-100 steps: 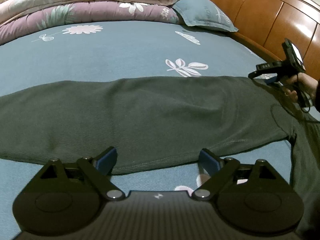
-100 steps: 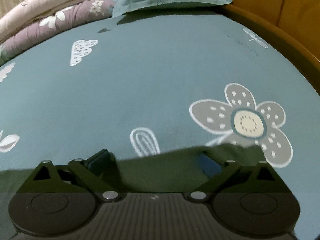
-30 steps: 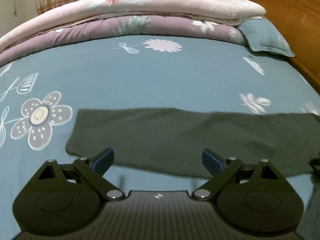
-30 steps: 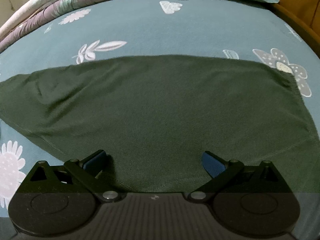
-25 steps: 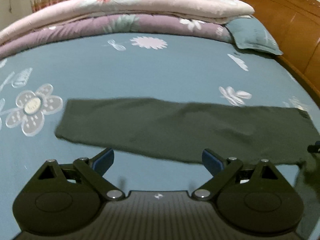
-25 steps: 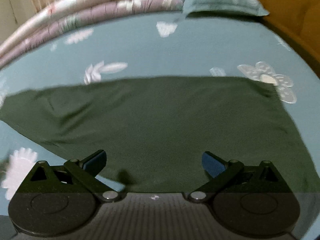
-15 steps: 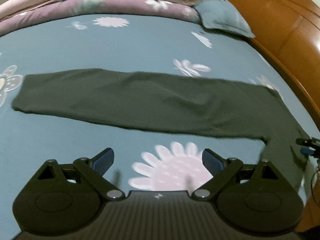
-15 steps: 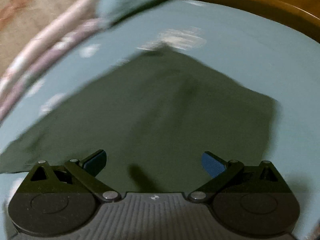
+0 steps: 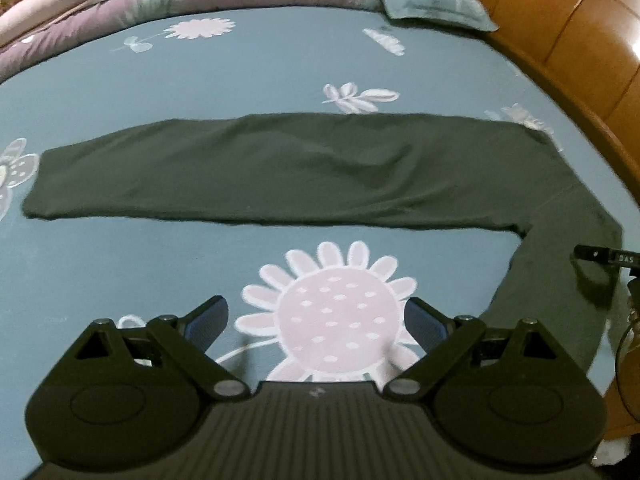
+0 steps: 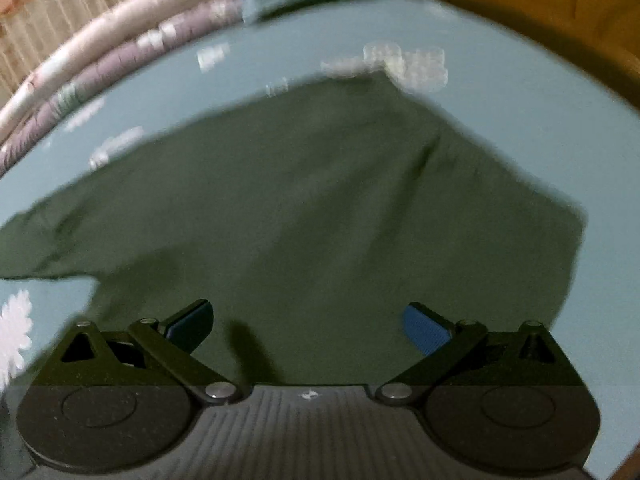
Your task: Fold clothes
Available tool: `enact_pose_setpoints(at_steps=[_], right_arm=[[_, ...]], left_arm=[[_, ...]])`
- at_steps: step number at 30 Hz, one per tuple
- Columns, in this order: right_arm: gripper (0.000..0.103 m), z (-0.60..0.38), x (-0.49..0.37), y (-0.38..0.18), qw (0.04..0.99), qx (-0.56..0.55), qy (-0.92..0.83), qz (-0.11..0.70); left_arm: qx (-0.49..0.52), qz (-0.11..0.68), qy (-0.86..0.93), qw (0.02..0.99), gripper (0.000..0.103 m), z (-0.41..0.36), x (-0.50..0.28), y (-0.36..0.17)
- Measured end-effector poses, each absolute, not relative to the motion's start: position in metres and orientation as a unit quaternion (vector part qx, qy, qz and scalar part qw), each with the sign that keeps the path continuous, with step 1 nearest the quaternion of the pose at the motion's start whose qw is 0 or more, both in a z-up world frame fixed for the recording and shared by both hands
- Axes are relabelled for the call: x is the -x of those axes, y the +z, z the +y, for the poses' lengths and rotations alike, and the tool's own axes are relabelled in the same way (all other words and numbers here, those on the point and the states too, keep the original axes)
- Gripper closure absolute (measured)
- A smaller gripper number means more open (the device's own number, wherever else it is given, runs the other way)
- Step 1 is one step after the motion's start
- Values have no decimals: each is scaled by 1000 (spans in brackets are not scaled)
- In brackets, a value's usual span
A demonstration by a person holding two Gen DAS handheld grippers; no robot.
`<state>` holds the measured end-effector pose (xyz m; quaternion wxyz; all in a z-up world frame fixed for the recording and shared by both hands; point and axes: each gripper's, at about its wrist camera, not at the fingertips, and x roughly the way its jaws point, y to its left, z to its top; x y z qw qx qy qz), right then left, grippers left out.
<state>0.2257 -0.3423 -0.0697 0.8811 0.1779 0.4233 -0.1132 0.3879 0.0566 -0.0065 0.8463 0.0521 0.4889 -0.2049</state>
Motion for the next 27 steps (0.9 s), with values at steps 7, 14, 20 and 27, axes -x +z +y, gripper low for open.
enact_pose_setpoints(at_steps=[7,14,20,27], right_arm=[[0,-366,-210,-58,890,-231,-87,383],[0,-391,-225,-44,917,-209,-33,339],[0,-420,-226,-69,907,-178,-20,381],[0,-394,-219,-36,919,-108,48,377]], left_arm=[[-52,495,-170,851,8,51,-360,-6],[-40,487,-125,863,8,29,-323,-6],[-17,489,-70,869,8,28,-286,-6],[-5,500,-85,862,8,-2,-258,-26]])
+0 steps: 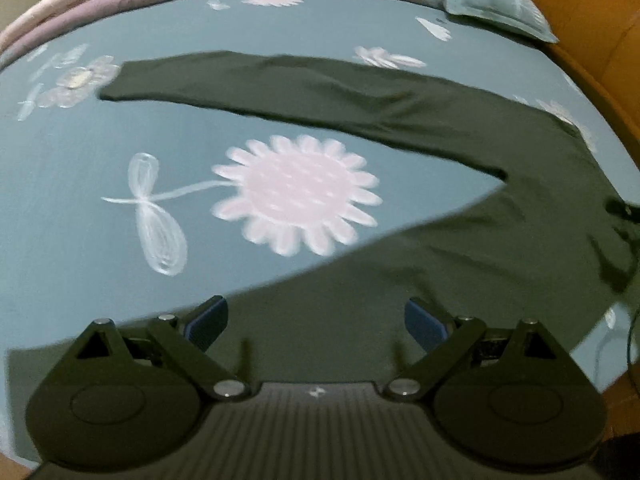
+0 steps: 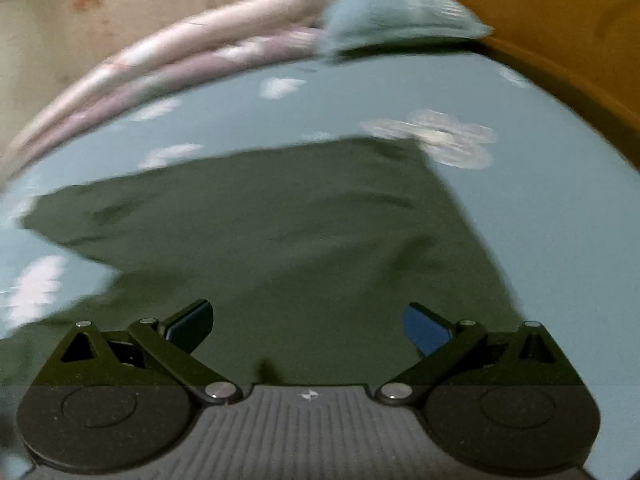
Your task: Fold clothes
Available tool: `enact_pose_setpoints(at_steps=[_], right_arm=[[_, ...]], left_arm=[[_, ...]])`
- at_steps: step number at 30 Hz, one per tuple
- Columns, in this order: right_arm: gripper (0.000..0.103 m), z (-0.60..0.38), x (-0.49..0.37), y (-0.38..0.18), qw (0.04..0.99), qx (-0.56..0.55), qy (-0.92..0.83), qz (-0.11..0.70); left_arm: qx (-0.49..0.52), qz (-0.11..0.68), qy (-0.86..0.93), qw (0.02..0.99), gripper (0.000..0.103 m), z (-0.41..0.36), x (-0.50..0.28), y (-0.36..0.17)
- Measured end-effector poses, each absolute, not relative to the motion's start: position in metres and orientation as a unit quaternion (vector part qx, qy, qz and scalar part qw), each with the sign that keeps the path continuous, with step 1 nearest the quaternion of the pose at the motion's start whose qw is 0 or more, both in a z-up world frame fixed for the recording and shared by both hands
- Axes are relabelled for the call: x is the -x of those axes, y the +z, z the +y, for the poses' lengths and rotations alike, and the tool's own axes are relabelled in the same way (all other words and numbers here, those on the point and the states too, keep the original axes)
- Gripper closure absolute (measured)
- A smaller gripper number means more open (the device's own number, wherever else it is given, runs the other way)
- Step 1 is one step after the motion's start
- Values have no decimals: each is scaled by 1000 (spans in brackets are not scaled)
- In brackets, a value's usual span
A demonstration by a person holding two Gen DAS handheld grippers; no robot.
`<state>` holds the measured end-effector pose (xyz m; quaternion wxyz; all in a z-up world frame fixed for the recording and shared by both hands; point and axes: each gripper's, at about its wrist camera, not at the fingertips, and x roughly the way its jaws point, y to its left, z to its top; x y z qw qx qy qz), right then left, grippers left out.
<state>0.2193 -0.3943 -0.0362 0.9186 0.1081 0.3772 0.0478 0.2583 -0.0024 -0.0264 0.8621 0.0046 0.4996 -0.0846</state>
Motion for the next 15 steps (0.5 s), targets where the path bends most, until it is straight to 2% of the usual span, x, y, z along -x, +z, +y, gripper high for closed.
enact_pose_setpoints(at_steps=[9,12,15], right_arm=[[0,-337,-227,-65,895,-6,123,429],[0,-328,-220,-67,896,32,126,425],[0,-325,-216,-68,895,43,125,426]], left_arm=[[-61,518,-100,847,8,-43,-243,-71],[-69,514,-104,849,4,-38,-228,-76],[-74,526,-104,841,4,-39,-223,-72]])
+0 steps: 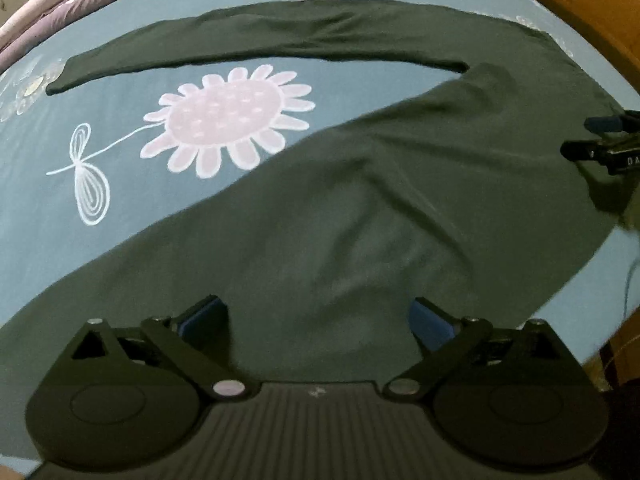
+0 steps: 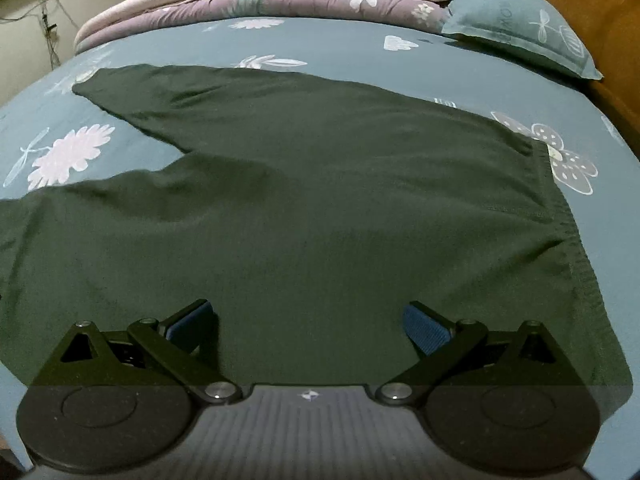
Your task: Fold clothes
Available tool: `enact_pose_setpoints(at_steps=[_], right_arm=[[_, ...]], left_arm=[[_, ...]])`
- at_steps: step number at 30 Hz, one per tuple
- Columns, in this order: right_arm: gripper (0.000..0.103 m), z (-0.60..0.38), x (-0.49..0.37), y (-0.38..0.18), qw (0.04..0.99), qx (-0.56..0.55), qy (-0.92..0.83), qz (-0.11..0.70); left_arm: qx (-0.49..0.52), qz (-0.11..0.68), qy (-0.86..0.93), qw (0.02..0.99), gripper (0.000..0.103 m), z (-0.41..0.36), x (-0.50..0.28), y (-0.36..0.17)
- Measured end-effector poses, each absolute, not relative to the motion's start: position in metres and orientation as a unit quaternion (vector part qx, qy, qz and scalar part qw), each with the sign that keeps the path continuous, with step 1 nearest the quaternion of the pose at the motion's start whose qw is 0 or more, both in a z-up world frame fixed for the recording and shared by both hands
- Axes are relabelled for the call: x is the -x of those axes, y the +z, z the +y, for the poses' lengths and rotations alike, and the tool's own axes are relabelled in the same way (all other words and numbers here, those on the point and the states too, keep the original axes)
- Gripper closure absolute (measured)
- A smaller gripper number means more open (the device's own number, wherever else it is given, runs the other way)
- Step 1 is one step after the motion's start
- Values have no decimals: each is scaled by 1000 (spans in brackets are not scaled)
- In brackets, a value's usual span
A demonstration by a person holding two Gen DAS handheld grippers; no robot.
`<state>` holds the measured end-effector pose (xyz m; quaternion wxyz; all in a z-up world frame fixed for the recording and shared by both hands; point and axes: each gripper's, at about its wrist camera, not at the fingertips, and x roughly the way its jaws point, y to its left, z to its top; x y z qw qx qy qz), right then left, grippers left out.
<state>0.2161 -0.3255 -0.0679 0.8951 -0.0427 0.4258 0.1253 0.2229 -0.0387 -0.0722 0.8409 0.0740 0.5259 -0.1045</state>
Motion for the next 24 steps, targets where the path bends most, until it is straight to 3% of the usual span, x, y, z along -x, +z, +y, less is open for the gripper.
enact_pose_setpoints(at_steps=[7,16,24], right_arm=[[0,-323,-220,-70,896,49,119,426],[0,-325,-219,-68,895,48,120,427],[0,-316,-224,-63,883,51,144,444]], left_arm=[[-27,483,-198,852,4,-69,-228,-63],[6,529,-187,828,4,-53,-214,-67],[48,525,-149,837,4,-33,-216,-72]])
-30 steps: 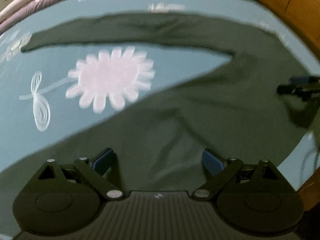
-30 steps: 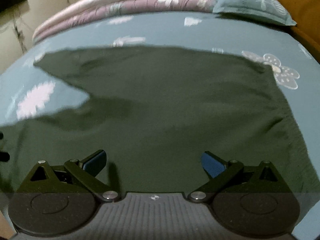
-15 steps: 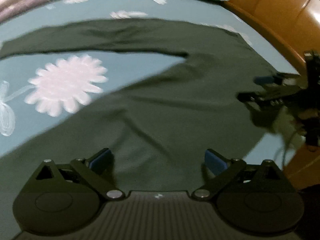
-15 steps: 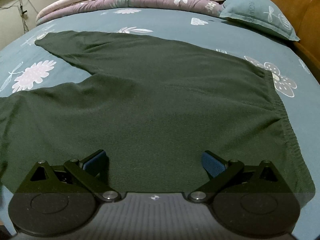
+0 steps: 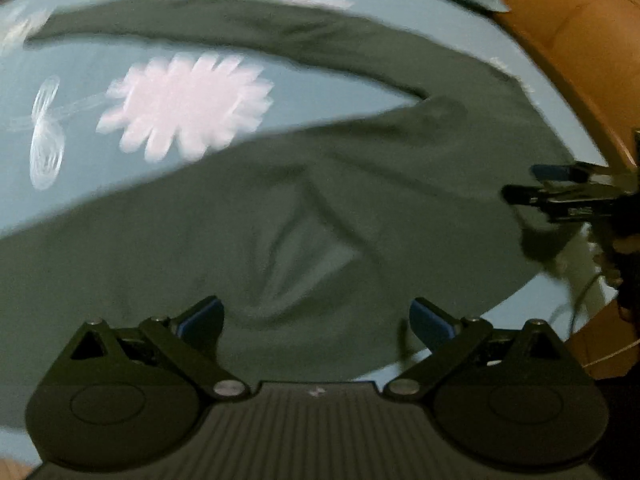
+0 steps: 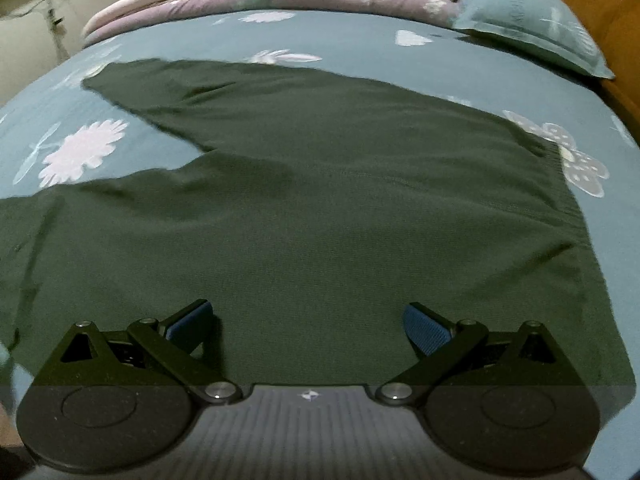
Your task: Fold clothes
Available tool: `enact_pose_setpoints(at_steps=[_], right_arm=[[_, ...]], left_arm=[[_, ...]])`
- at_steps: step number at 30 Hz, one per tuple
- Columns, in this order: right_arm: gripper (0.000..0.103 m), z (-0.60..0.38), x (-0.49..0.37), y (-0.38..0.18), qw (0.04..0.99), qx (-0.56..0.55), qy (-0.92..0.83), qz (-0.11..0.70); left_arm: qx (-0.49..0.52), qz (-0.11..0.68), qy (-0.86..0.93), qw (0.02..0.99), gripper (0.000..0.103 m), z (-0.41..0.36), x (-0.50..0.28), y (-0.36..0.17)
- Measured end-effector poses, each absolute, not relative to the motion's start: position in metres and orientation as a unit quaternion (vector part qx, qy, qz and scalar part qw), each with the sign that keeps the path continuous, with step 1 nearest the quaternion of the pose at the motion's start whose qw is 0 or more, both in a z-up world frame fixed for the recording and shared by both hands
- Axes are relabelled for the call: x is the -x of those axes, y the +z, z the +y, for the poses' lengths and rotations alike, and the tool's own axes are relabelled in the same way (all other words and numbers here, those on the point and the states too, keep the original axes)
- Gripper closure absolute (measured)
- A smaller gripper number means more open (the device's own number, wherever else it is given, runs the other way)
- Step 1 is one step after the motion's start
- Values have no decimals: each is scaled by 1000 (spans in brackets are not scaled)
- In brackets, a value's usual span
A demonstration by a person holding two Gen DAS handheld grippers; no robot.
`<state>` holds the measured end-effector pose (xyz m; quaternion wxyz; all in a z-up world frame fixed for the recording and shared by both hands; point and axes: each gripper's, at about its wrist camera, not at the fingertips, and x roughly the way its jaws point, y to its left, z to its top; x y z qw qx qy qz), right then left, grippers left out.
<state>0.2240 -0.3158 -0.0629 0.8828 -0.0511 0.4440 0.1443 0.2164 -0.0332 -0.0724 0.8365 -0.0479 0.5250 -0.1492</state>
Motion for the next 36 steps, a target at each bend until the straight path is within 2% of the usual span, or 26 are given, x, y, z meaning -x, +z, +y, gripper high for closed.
enact_pose_setpoints(at_steps=[4,11,17,25,31,36], right_arm=[[0,-312,-223,-65,879,68,147,449],[0,-307,-228,-65,876,74,141,455],[0,-305,-229,-65,875,73,133,460],[0,-296,-233,-66,878,62,100,463],[0,-282,-235,-57,879,64,60,469],[0,-250,-242,-41,888,62,50,452]], left_arm=[[76,541,-106,831,4,-13,-207,-69],[67,500,-62,861,4,13,-232,-48],[89,518,-23,850,4,44,-238,-73],[41,485,-42,873,4,59,-239,-54],[37,493,-65,867,4,83,-258,-75],[21,471,-98,877,4,91,-251,-60]])
